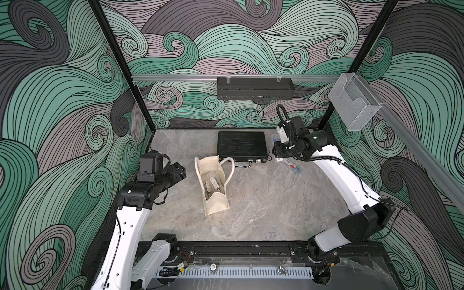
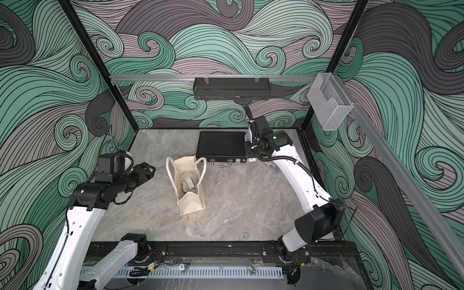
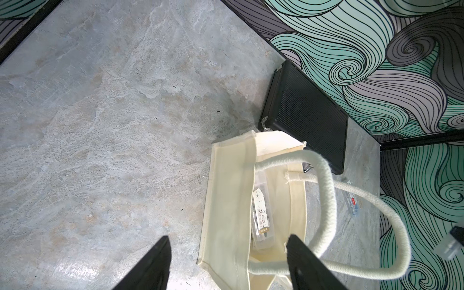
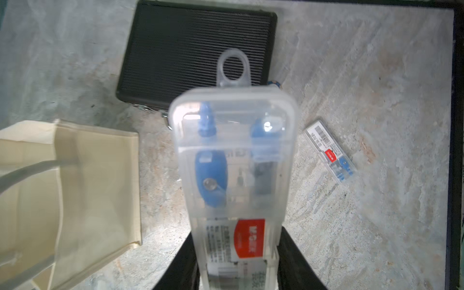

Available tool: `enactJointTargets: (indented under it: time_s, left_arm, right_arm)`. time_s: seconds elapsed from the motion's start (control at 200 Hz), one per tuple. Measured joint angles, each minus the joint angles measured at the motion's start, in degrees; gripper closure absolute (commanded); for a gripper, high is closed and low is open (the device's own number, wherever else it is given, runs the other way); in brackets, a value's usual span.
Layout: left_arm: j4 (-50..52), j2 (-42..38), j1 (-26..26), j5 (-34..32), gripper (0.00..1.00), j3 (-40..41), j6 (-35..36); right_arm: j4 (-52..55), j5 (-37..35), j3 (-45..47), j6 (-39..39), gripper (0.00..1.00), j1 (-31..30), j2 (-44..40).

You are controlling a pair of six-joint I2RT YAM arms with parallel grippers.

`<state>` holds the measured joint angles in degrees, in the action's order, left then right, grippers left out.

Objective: Put the compass set into the canvas bag
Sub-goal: Place the compass set in the canvas bag.

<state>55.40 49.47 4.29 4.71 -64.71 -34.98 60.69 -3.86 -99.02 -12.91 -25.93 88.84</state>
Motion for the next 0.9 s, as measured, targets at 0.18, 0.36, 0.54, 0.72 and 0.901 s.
enactJointTargets:
  time_s: [0.18, 0.36, 0.54, 0.72, 0.901]
  left_arm:
    - [0.0, -0.2, 0.0, 0.0, 0.26, 0.0, 0.0]
    - [0.0, -0.2, 0.0, 0.0, 0.26, 0.0, 0.0]
    - [0.0, -0.2, 0.0, 0.0, 0.26, 0.0, 0.0]
    - [0.0, -0.2, 0.0, -0.1, 0.26, 0.0, 0.0]
    - [0.1, -0.2, 0.0, -0.2, 0.26, 0.0, 0.1]
  right_arm:
    - [2.6, -2.4, -9.7, -0.7, 0.60, -9.3, 2.3]
    - [4.6, -4.1, -21.0, -0.9, 0.59, -19.9, 9.3]
    - [7.0, -4.3, -30.8, -0.9, 0.59, -27.2, 17.7]
    - [8.9, -3.6, -34.4, -1.3, 0.59, -31.1, 23.1]
    - [10.2, -2.2, -34.4, -2.4, 0.59, -32.5, 26.3]
